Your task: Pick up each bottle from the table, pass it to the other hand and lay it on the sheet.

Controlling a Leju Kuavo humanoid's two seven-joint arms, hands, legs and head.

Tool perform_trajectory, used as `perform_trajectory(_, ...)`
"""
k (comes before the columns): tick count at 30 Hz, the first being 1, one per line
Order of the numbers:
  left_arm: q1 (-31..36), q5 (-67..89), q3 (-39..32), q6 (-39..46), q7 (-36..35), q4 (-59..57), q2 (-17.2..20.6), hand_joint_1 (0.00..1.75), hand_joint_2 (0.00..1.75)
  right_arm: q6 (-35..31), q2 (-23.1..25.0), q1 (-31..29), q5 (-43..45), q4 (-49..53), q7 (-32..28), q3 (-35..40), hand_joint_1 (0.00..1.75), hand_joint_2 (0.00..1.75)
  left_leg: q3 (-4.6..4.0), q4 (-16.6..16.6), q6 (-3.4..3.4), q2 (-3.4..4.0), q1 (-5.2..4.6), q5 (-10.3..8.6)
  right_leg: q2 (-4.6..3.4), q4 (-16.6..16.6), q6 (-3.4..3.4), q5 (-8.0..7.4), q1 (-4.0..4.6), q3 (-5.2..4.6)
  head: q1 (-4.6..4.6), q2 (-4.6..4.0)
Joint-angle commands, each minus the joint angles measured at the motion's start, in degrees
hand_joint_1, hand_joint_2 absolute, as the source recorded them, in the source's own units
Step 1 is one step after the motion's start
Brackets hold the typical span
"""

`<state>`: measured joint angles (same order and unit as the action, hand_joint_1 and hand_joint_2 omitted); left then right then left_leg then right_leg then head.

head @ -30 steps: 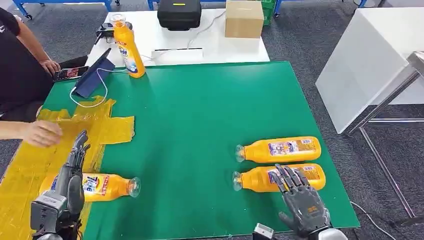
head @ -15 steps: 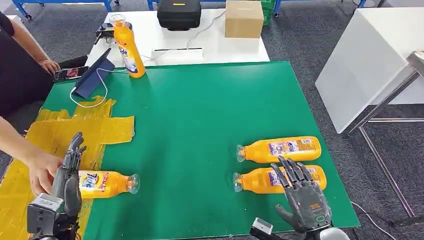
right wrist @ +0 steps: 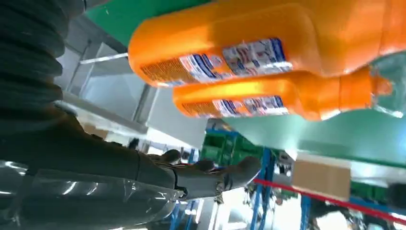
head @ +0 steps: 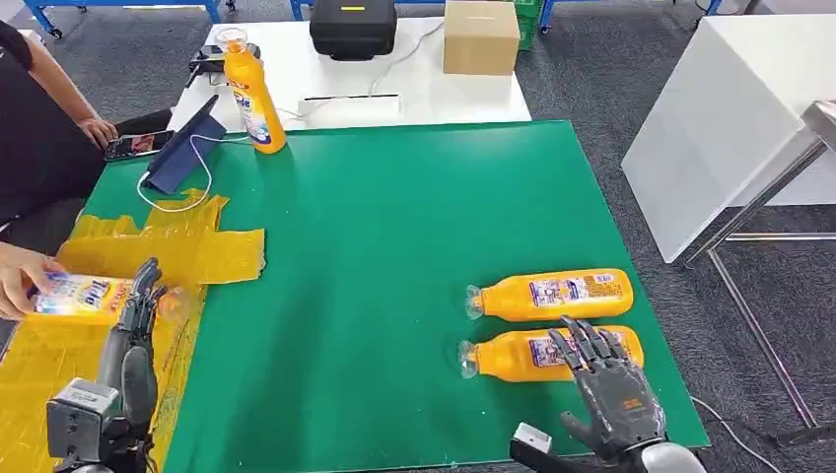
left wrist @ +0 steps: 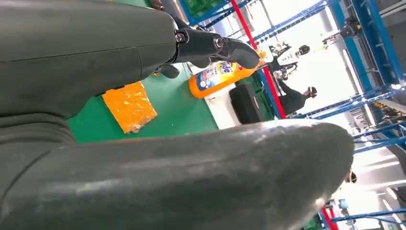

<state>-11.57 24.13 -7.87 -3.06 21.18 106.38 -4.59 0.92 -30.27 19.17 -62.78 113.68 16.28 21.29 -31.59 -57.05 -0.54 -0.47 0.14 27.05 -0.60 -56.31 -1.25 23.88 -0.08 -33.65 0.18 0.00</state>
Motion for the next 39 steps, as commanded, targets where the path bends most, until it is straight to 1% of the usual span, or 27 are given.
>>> perform_trajectory(1,2.67,-0.73,-0.32,-0.69,-0.35,-2.74,-0.09,0.00,0.00,4.23,4.21,-3.62,3.78,-10.67,-3.48,-11.17,0.00,1.75,0.14,0.09,0.02,0.03,0.03,-0.01,0.04,0.14,-0.02,-0.04,0.03,0.17,0.00,0.00)
perform_trajectory(2,2.85,-0.79,-0.23,-0.71,-0.36,-2.79,-0.07,0.00,0.00,4.31,4.69,-3.81,3.87,-11.38,-3.63,-11.85,0.00,1.75,0.24,0.12,0.02,0.05,0.04,0.01,0.05,0.19,-0.03,-0.03,0.05,0.27,0.00,0.00)
perform_trajectory(5,2.97,-0.81,-0.13,-0.74,-0.34,-2.83,-0.08,0.00,0.00,4.44,5.23,-3.98,3.91,-12.03,-3.81,-12.33,0.00,1.75,0.14,0.09,0.02,-0.01,0.01,-0.02,0.06,0.12,-0.01,-0.02,0.02,0.16,0.02,0.00)
perform_trajectory(7,3.06,-1.01,-0.10,-0.81,-0.38,-2.94,-0.01,0.00,0.00,4.76,5.86,-4.06,3.80,-12.30,-4.15,-12.79,0.00,1.75,0.33,0.17,0.04,0.00,0.02,0.02,0.10,0.19,-0.01,0.02,0.03,0.35,0.02,0.00)
perform_trajectory(8,3.19,-1.20,-0.12,-0.86,-0.40,-3.07,-0.01,0.00,0.00,5.14,6.13,-4.32,3.63,-12.53,-4.36,-12.88,0.00,1.75,0.14,0.09,0.02,-0.01,0.02,-0.01,0.05,0.11,0.00,-0.01,0.02,0.16,0.00,0.00)
perform_trajectory(20,3.42,-1.42,-0.07,-0.98,-0.41,-3.27,-0.02,0.00,0.00,5.55,6.51,-4.79,3.45,-13.19,-4.44,-12.97,0.00,1.75,0.15,0.09,0.02,0.00,0.02,-0.01,0.05,0.12,0.00,0.00,0.02,0.16,0.00,0.00)
perform_trajectory(22,3.73,-1.48,0.15,-1.06,-0.40,-3.37,-0.06,0.00,0.00,5.73,6.73,-5.20,3.39,-13.90,-4.45,-13.14,0.00,1.75,0.33,0.16,0.05,0.02,0.04,0.04,0.08,0.20,0.00,0.03,0.05,0.34,0.00,0.00)
perform_trajectory(23,3.92,-1.50,0.34,-1.12,-0.40,-3.57,0.02,0.00,0.00,5.63,7.09,-5.75,3.35,-15.12,-4.44,-13.32,0.00,1.75,0.18,0.10,0.03,0.02,0.03,0.01,0.03,0.12,0.00,0.00,0.03,0.18,0.02,0.00)
perform_trajectory(24,5.25,-2.37,1.23,-1.55,-0.38,-4.20,-0.20,0.00,0.00,7.67,9.81,-10.29,0.65,-20.66,-5.77,-10.92,0.00,1.75,0.27,0.14,0.04,0.02,0.03,0.02,0.06,0.17,0.00,0.01,0.04,0.28,0.02,0.00)
perform_trajectory(25,5.26,-2.39,1.32,-1.58,-0.38,-4.19,-0.18,0.00,0.00,7.69,9.90,-10.46,0.54,-20.83,-5.80,-10.69,0.00,1.75,0.36,0.17,0.05,0.03,0.04,0.04,0.08,0.21,0.00,0.03,0.05,0.38,0.00,0.00)
perform_trajectory(26,5.37,-2.42,1.59,-1.62,-0.36,-4.18,-0.15,0.00,0.00,7.74,10.16,-10.92,0.30,-21.30,-5.82,-10.07,0.00,1.75,0.18,0.11,0.02,0.00,0.00,-0.02,0.06,0.12,-0.01,-0.01,0.00,0.18,0.02,0.00)
perform_trajectory(29,5.85,-2.53,1.93,-1.43,-0.28,-4.17,-0.23,0.00,0.00,8.00,10.83,-12.38,-0.45,-22.93,-5.84,-8.02,0.00,1.75,0.26,0.14,0.04,0.08,0.04,0.00,0.00,0.17,0.00,-0.03,0.05,0.25,0.02,0.00)
perform_trajectory(31,6.07,-2.78,1.88,-1.28,-0.17,-4.07,-0.33,0.00,0.00,8.24,11.09,-13.28,-1.63,-24.19,-5.85,-6.22,0.00,1.75,0.17,0.09,0.02,0.05,0.04,-0.02,0.00,0.12,0.01,-0.03,0.05,0.17,0.00,0.02)
perform_trajectory(32,6.23,-2.81,1.89,-1.30,-0.17,-4.12,-0.30,0.00,0.00,8.29,11.33,-13.62,-2.00,-24.88,-5.82,-5.54,0.00,1.75,0.30,0.15,0.04,0.11,0.05,0.00,-0.03,0.19,0.01,-0.03,0.06,0.28,0.00,0.00)
perform_trajectory(33,6.23,-2.81,1.89,-1.30,-0.17,-4.12,-0.30,0.00,0.00,8.29,11.33,-13.62,-2.00,-24.88,-5.82,-5.54,0.00,1.75,0.29,0.14,0.04,0.12,0.06,0.00,-0.04,0.18,0.01,-0.03,0.07,0.28,0.02,0.00)
perform_trajectory(36,6.95,-2.95,1.79,-1.36,-0.15,-4.75,-0.30,0.00,0.00,9.12,10.42,-14.19,-2.67,-27.23,-6.14,-2.26,0.00,1.75,0.26,0.13,0.04,0.09,0.05,0.00,-0.01,0.16,0.00,-0.02,0.06,0.25,0.02,0.00)
perform_trajectory(38,8.28,-3.24,2.10,-1.51,-0.13,-5.62,-0.22,0.00,0.00,13.32,7.92,-14.66,-1.16,-28.63,-6.87,1.37,0.00,1.75,0.27,0.13,0.04,0.05,0.05,-0.01,0.03,0.16,0.00,-0.02,0.06,0.27,0.00,0.00)
perform_trajectory(39,8.91,-3.25,2.25,-1.54,-0.24,-5.78,-0.21,0.00,0.00,13.12,7.61,-14.79,-1.04,-28.86,-7.09,2.04,0.00,1.75,0.37,0.18,0.04,0.05,0.05,0.00,0.06,0.22,-0.01,-0.01,0.06,0.38,0.00,0.00)
